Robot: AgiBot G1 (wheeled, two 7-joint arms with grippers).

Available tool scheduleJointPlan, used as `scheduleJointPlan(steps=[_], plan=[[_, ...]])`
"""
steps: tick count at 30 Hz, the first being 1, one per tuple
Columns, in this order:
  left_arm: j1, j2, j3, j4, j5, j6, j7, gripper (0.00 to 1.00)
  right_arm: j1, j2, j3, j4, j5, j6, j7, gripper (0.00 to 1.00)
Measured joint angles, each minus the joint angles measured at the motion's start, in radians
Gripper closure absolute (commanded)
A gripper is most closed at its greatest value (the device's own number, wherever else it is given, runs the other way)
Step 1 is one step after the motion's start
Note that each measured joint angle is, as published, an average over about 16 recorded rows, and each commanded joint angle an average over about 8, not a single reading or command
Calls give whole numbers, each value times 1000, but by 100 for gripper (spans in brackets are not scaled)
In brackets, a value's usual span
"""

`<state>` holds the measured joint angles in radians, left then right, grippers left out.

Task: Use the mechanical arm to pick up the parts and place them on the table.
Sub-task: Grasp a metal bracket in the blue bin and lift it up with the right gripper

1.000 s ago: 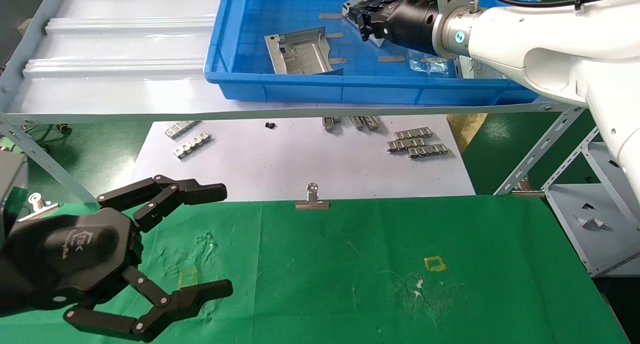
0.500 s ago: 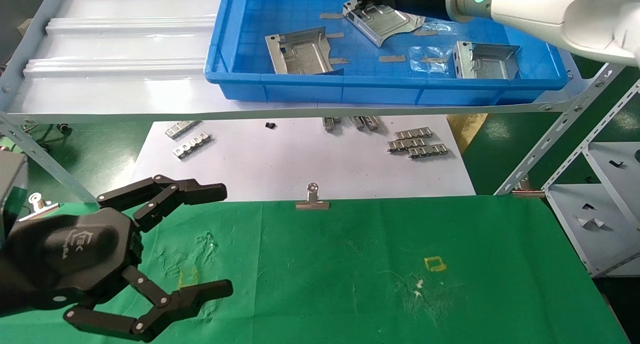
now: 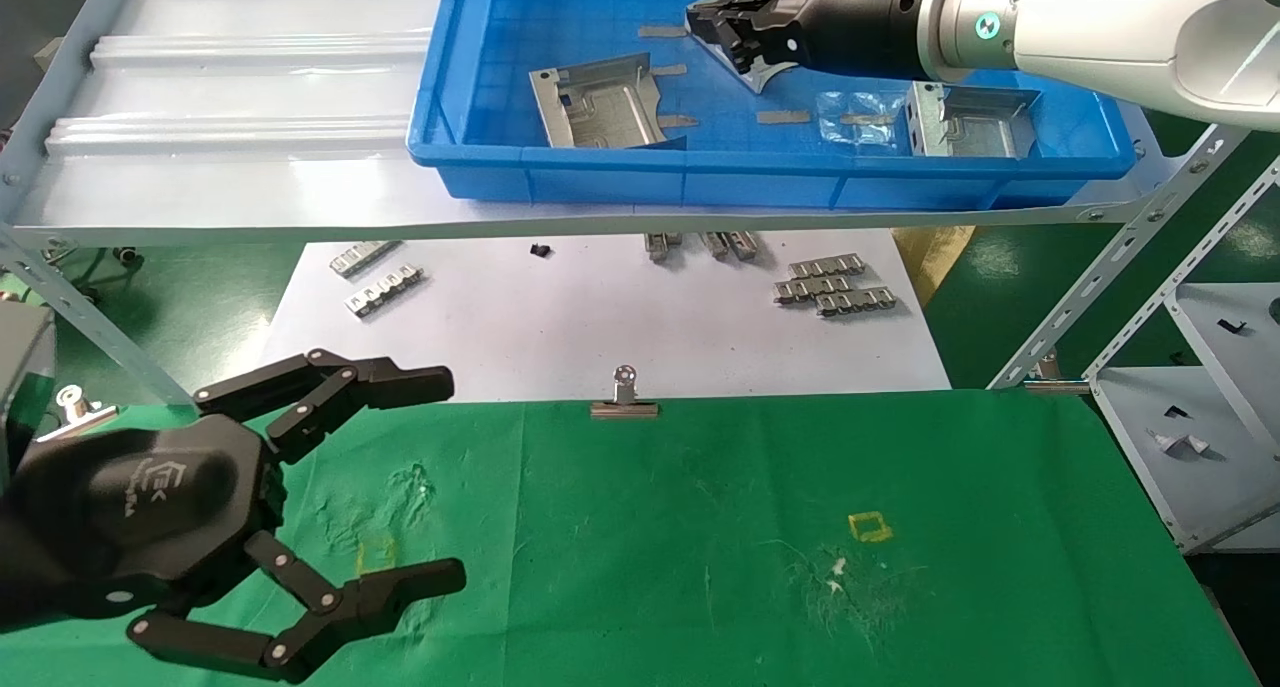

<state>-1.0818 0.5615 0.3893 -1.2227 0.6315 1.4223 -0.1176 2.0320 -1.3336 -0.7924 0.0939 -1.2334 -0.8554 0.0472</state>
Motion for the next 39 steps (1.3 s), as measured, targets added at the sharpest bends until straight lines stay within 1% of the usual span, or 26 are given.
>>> scheduleJointPlan(steps=[8, 10, 11, 12, 16, 18, 19, 20, 29, 39], plan=[[0, 0, 0, 0, 0, 0, 0, 0, -13, -14, -8, -5, -5, 45, 3, 0], [0, 0, 0, 0, 0, 0, 0, 0, -20, -16, -9, -1, -3, 61, 5, 3], [0, 0, 0, 0, 0, 0, 0, 0, -24, -17, -10, 2, -2, 69, 7, 7], [0, 0, 0, 0, 0, 0, 0, 0, -28, -18, -10, 5, -2, 77, 8, 15], [0, 0, 0, 0, 0, 0, 0, 0, -44, -21, -13, 18, 4, 111, 17, 65], [0, 0, 0, 0, 0, 0, 0, 0, -51, -22, -15, 25, 6, 127, 23, 87], [0, 0, 0, 0, 0, 0, 0, 0, -55, -22, -16, 29, 7, 135, 26, 95], [0, 0, 0, 0, 0, 0, 0, 0, -58, -23, -18, 33, 9, 142, 30, 100], [0, 0, 0, 0, 0, 0, 0, 0, -83, -26, -42, 66, 15, 193, 63, 100], [0, 0, 0, 0, 0, 0, 0, 0, -100, -27, -81, 101, 22, 217, 99, 100]])
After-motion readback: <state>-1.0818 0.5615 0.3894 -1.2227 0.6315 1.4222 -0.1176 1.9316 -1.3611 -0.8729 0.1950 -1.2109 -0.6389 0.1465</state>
